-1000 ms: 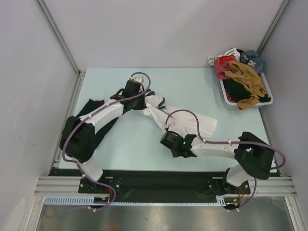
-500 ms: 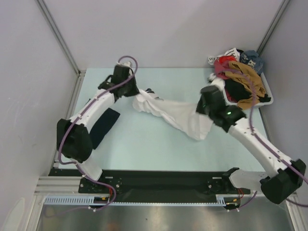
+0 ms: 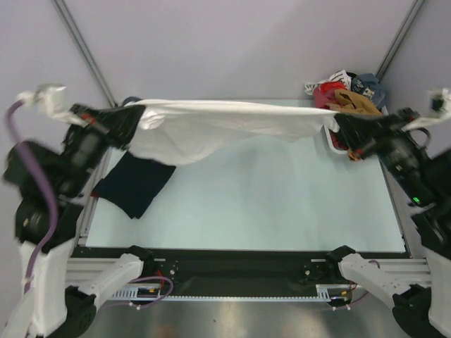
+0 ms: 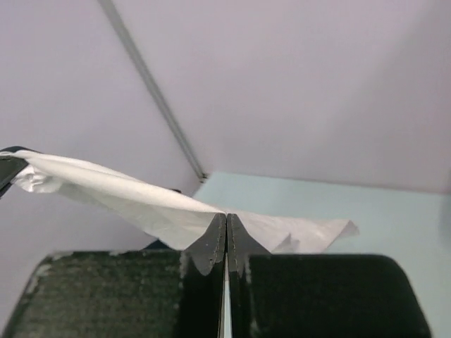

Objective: Fold and stack the tank tops
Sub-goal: Flatten the tank top out

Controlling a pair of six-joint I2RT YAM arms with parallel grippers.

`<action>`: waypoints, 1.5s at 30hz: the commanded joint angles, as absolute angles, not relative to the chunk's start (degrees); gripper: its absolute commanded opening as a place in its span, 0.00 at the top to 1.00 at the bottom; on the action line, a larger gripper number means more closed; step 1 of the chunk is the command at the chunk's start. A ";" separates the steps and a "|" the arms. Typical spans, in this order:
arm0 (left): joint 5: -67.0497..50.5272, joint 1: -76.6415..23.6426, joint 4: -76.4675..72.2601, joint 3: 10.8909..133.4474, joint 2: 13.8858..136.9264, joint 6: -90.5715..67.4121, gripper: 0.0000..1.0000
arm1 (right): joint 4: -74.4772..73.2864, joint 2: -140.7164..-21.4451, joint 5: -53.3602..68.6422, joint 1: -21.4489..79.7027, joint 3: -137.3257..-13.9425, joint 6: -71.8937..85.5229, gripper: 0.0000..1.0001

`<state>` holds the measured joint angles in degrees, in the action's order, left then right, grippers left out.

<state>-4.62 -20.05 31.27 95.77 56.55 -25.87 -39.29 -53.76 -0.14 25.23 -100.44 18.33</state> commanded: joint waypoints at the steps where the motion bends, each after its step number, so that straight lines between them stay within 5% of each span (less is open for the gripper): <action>1: -4.92 -20.13 30.85 94.66 50.29 -24.17 1.00 | -40.60 -48.79 7.71 24.87 -104.23 16.61 1.00; 7: -6.15 -20.13 31.47 94.31 47.37 -25.05 1.00 | -42.71 -47.28 6.70 24.87 -104.59 17.49 1.00; 18: -6.07 -20.13 21.20 77.54 64.06 -27.33 0.98 | -38.61 -63.00 -9.41 21.64 -92.48 17.22 1.00; 23: -3.08 -19.95 6.87 74.95 83.60 -28.21 1.00 | -21.93 -82.59 7.72 5.47 -87.10 25.65 1.00; 27: -1.32 -18.29 4.04 88.29 101.74 -28.39 0.98 | -13.98 -100.85 7.66 2.90 -100.30 28.65 1.00; 28: -1.67 -17.85 4.57 96.51 108.91 -28.82 0.80 | -13.63 -104.64 5.65 2.47 -103.94 29.70 1.00; 29: -2.63 -17.23 5.61 101.38 112.90 -29.52 0.59 | -13.45 -112.25 4.93 1.68 -108.15 30.23 0.81; 30: -2.98 -16.53 11.37 107.17 116.85 -30.14 0.11 | -14.40 -115.54 3.53 1.32 -112.02 31.19 0.52; 31: -3.42 -16.18 15.86 120.97 124.81 -30.49 0.00 | -18.68 -118.62 2.12 0.97 -120.59 32.07 0.29; 32: -4.04 -15.91 20.69 128.25 128.46 -29.89 0.00 | -21.33 -123.87 2.89 0.44 -124.50 32.52 0.20; 35: -2.21 -16.52 33.83 140.02 132.20 -26.48 0.00 | -28.83 -124.73 5.36 0.96 -129.22 29.03 0.22; 41: -0.88 -18.63 22.95 101.73 106.64 -25.75 0.00 | -10.46 -98.21 13.17 0.53 -85.95 31.11 0.49; 45: 3.69 -22.48 26.61 87.74 95.29 -23.91 0.00 | -13.27 -86.24 14.60 1.58 -71.51 30.15 0.48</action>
<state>0.45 -19.18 25.65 93.71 103.55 -26.37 -16.45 -93.95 11.64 0.89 -78.41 30.39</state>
